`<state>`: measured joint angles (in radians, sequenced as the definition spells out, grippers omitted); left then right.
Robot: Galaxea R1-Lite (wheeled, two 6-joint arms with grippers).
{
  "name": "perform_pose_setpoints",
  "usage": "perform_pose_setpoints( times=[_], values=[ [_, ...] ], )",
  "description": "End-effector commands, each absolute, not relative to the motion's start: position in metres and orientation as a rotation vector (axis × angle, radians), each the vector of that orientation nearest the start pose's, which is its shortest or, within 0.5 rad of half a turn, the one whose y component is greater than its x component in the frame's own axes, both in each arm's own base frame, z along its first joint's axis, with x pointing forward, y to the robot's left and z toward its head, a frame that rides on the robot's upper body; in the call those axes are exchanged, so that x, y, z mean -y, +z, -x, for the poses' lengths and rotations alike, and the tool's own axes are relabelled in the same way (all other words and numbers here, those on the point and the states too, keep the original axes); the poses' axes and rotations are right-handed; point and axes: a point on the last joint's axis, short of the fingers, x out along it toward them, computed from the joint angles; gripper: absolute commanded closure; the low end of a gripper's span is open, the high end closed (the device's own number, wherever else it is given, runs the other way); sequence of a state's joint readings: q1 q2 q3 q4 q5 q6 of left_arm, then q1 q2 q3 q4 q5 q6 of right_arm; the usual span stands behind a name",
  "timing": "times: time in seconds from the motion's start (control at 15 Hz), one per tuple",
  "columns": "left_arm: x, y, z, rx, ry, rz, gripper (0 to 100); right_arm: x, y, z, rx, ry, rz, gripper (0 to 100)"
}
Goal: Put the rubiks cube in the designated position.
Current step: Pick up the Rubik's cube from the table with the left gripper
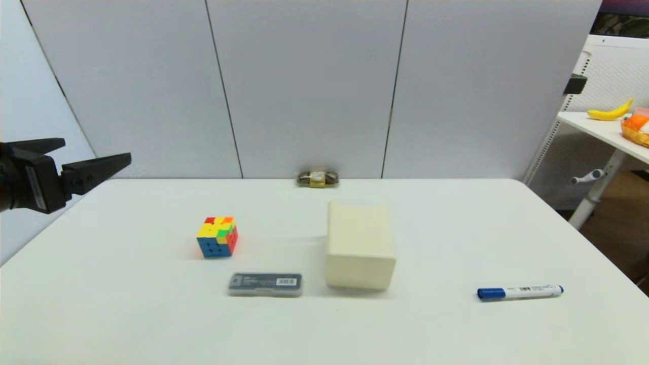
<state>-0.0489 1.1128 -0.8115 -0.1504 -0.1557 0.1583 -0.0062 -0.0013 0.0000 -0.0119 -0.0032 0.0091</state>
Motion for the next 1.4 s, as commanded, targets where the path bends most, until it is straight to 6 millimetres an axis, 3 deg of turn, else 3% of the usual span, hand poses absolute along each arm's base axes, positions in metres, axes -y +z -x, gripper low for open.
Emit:
perform_pose_setpoints(
  times=[0.07,0.53,1.07,1.27,1.4],
  values=[
    [0.011,0.266,-0.15,-0.154,-0.218,-0.146,0,0.0,0.076,0.023,0.009,-0.009,-0.009,0],
    [0.013,0.226,-0.181,-0.121,-0.221,-0.124,0,0.0,0.076,0.023,0.009,-0.009,-0.009,0],
    [0.027,0.189,-0.19,-0.268,-0.352,-0.11,0,0.0,0.076,0.023,0.009,-0.009,-0.009,0],
    [0.034,0.173,-0.21,-0.351,-0.376,-0.113,0,0.0,0.076,0.023,0.009,-0.009,-0.009,0],
    [0.039,0.177,-0.227,-0.383,-0.389,-0.111,0,0.0,0.076,0.023,0.009,-0.009,-0.009,0]
  ],
)
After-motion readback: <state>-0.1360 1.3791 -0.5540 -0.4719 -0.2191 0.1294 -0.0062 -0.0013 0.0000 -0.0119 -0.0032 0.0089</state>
